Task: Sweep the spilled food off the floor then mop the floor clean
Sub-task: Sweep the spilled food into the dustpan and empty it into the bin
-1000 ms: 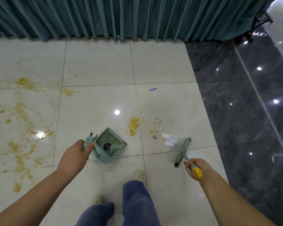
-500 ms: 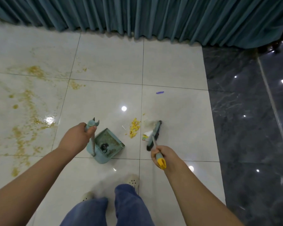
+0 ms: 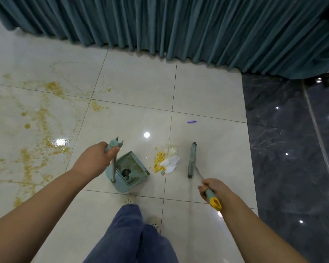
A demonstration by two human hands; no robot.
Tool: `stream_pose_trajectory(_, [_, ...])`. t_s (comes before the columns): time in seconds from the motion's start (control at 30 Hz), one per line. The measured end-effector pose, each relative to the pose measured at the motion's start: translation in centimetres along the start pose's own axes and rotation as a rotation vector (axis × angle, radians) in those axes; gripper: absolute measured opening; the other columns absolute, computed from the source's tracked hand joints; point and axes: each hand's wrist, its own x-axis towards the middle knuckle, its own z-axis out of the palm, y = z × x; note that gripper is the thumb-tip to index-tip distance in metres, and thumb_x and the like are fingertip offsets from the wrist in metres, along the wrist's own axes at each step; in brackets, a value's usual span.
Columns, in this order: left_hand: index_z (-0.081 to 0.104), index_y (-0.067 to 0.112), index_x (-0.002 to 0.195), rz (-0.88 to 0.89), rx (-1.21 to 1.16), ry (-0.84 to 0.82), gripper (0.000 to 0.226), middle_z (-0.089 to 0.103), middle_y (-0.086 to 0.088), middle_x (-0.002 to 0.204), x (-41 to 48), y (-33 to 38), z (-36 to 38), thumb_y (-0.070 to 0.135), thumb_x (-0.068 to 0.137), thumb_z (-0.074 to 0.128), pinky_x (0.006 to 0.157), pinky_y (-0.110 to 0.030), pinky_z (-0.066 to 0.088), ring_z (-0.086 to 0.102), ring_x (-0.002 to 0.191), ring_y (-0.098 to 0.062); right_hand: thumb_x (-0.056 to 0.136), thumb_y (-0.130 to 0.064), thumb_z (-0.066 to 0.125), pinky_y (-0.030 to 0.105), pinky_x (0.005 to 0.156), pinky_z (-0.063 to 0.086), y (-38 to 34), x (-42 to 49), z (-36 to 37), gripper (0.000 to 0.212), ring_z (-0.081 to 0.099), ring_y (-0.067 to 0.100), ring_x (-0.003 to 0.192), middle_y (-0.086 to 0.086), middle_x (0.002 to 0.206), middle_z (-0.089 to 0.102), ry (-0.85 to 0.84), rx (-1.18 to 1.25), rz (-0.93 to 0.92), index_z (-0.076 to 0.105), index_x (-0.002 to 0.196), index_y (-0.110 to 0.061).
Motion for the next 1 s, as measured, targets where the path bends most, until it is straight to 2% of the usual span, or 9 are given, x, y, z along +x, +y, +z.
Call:
stream_pose_trajectory(0.23, [0.046, 0.012, 0.073, 0.013, -0.006, -0.005, 0.040, 0.059, -0.006, 0.067, 3.2, -1.7, -2.8, 0.047, 0.093, 0.046, 0.050, -0.028, 0.038, 0.047, 0.050, -0.016, 0.098, -0.003, 0.039, 0.013, 0.029, 0.038, -2.9, 3.7, 5.7, 0.015, 0.036, 0.012, 0.018, 0.017, 0.077, 0.043, 0.055, -0.244, -0.037, 0.041, 0.084, 0.000])
stream_pose_trajectory(0.5, [0.049, 0.008, 0.074, 0.023, -0.017, -0.016, 0.041, 0.063, -0.015, 0.073, 6.7, -1.7, -5.5, 0.045, 0.092, 0.048, 0.052, -0.033, 0.039, 0.046, 0.051, -0.019, 0.098, -0.004, 0.039, 0.012, 0.028, 0.033, -1.4, 2.3, 12.9, 0.011, 0.034, 0.011, 0.021, 0.013, 0.069, 0.043, -0.032, -0.432, 0.080, 0.044, 0.090, 0.002])
stream_pose_trajectory(0.73, [0.054, 0.003, 0.082, 0.041, 0.013, -0.023, 0.042, 0.064, -0.015, 0.076, 8.7, 0.3, -6.9, 0.044, 0.093, 0.048, 0.054, -0.031, 0.037, 0.050, 0.057, -0.020, 0.097, -0.005, 0.043, 0.011, 0.027, 0.032, -4.4, 0.2, 11.3, 0.013, 0.034, 0.012, 0.021, 0.014, 0.068, 0.044, -0.036, -0.314, 0.104, 0.046, 0.088, 0.004])
stream_pose_trajectory(1.0, [0.051, 0.009, 0.072, 0.012, 0.019, 0.030, 0.041, 0.063, -0.012, 0.069, 10.6, 3.9, -5.9, 0.045, 0.092, 0.048, 0.056, -0.033, 0.041, 0.055, 0.059, -0.023, 0.097, -0.001, 0.040, 0.010, 0.028, 0.033, -14.1, 2.3, 7.8, 0.017, 0.034, 0.010, 0.020, 0.018, 0.074, 0.045, 0.060, -0.335, -0.073, 0.044, 0.081, 0.002])
